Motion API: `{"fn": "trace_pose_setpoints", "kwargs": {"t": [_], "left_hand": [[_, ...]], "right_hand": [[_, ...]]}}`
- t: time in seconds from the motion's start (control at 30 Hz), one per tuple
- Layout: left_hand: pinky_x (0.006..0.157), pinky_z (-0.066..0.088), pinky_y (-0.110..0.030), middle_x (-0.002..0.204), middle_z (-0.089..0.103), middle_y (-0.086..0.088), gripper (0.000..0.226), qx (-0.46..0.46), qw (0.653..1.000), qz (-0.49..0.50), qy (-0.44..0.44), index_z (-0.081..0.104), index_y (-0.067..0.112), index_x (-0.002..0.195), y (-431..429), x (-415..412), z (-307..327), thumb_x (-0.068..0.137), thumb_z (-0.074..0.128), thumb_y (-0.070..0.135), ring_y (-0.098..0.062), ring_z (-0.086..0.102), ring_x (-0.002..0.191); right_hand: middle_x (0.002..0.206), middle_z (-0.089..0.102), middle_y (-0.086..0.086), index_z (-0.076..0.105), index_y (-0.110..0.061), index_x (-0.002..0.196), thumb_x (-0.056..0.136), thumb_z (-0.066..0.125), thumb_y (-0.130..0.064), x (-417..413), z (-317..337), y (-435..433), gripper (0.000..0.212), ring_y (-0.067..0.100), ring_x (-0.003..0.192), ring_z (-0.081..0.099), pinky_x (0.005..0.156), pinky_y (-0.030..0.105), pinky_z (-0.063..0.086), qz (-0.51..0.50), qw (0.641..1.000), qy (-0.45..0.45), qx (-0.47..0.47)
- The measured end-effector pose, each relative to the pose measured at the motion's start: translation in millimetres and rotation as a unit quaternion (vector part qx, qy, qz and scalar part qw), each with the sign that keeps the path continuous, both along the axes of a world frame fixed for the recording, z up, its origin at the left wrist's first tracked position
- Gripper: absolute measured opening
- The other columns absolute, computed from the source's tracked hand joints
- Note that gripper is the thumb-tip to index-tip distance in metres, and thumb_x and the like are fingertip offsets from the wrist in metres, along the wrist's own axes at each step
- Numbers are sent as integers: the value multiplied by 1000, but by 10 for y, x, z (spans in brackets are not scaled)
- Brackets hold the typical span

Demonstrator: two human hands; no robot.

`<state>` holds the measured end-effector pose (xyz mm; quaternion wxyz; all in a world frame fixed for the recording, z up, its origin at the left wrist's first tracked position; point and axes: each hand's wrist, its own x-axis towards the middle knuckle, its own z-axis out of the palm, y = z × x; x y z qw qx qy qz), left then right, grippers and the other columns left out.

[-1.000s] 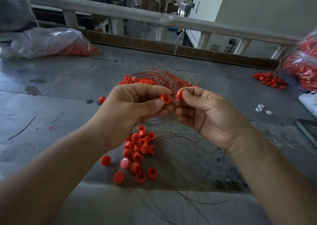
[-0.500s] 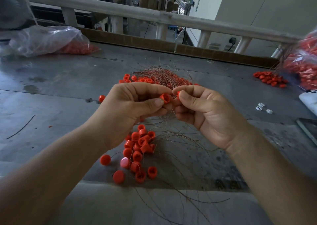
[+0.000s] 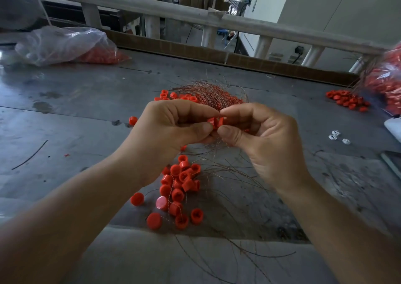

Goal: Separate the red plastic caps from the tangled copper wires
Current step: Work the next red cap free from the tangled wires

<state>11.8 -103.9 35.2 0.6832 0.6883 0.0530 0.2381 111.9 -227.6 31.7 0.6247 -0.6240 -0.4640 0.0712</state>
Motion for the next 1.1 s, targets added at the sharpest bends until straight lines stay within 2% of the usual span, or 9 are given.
{"fn": "trace_pose_setpoints", "kwargs": {"t": [0.1,0.2,0.37,0.57,0.83,1.1], "left_hand": [[61,50,-10,71,72,3,21,20,1000,17,5,72,27,70,-13,3,4,56,63,15,-7,68,65],[60,49,-8,70,72,7,23,45,999,27,14,69,26,75,-33,2,5,55,62,17,-5,68,64],[60,49,-8,70,71,11,23,63,997,35,23,67,27,75,-32,-2,15,55,61,17,-4,68,65],[59,49,-8,70,72,9,24,54,998,23,29,67,23,78,-39,-2,17,56,61,16,-4,68,64],[58,51,-13,70,72,-3,23,-9,999,-17,39,69,14,81,-30,-9,16,59,61,12,-12,70,65],[56,52,-13,66,72,-3,20,-2,1000,3,25,70,18,75,-70,-11,-21,58,61,12,-11,69,62]], "right_hand": [[76,68,-10,66,-25,82,65,70,-19,-16,-13,7,19,9,73,67,68,20,53,-16,999,-30,2],[78,67,-13,65,-25,84,65,70,-18,-27,-22,3,21,5,73,66,67,16,52,-31,998,-59,-6],[86,67,-7,64,-17,99,70,72,-12,-1,-21,-16,30,6,81,67,72,19,54,-47,991,-124,-31],[85,67,-3,64,-11,100,70,72,-12,9,-29,-30,32,6,81,66,71,15,52,-70,982,-174,-23],[78,64,-14,64,-14,97,68,69,-20,0,-8,-43,29,-1,71,65,63,12,50,-51,990,-133,-14],[74,62,-15,65,-14,93,67,68,-20,-25,-51,-26,27,-4,63,62,59,9,47,-48,992,-118,-10]]}}
